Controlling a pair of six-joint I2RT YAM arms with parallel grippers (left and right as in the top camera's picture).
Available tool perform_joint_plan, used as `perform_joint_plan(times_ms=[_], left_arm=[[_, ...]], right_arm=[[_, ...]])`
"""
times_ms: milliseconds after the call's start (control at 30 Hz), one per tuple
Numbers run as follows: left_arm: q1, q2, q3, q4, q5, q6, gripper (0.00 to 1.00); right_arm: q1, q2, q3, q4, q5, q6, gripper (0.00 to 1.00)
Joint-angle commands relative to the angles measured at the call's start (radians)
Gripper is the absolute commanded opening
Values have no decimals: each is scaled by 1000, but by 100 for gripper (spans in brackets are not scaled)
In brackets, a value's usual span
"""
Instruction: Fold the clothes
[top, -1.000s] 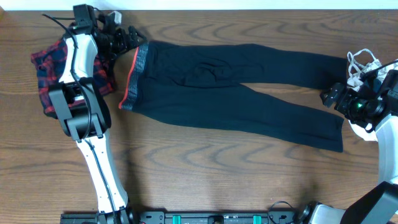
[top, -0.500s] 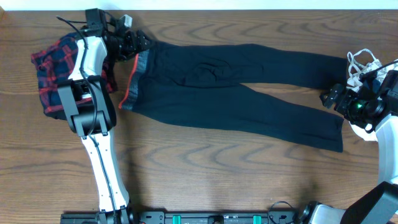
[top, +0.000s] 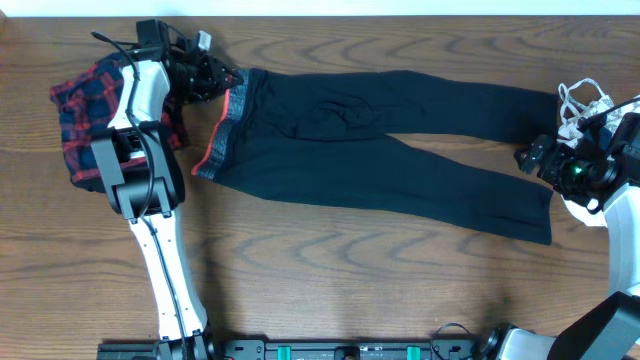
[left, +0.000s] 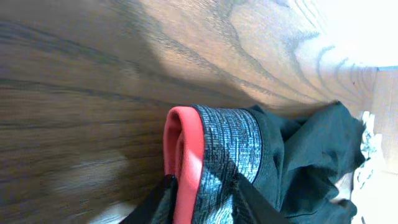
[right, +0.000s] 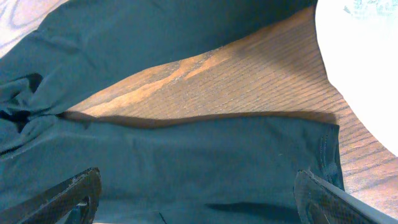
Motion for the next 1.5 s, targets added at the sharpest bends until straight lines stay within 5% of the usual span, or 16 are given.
perform_joint_plan(times_ms=[0,433,533,933,1200,1467], left_arm=[[24,22,12,-4,5,2,28],[44,-2,13,19,-36,0,28],[41,-2,13,31,-37,0,58],[-15,-2,13,130,-45,0,78],[-42,2,13,125,-58,0,77],[-34,2,13,71,-60,0,50]], right_arm=[[-6,-4,3,-2,-7,-10,97],[-6,-3,1,-1,-7,-6,97],[-6,-3,1,-2,-6,-6,98],[-6,-3,1,-3,-7,-6,96],[-6,-3,1,-4,-7,-6,95],[-6,-3,1,-6,-7,-6,94]])
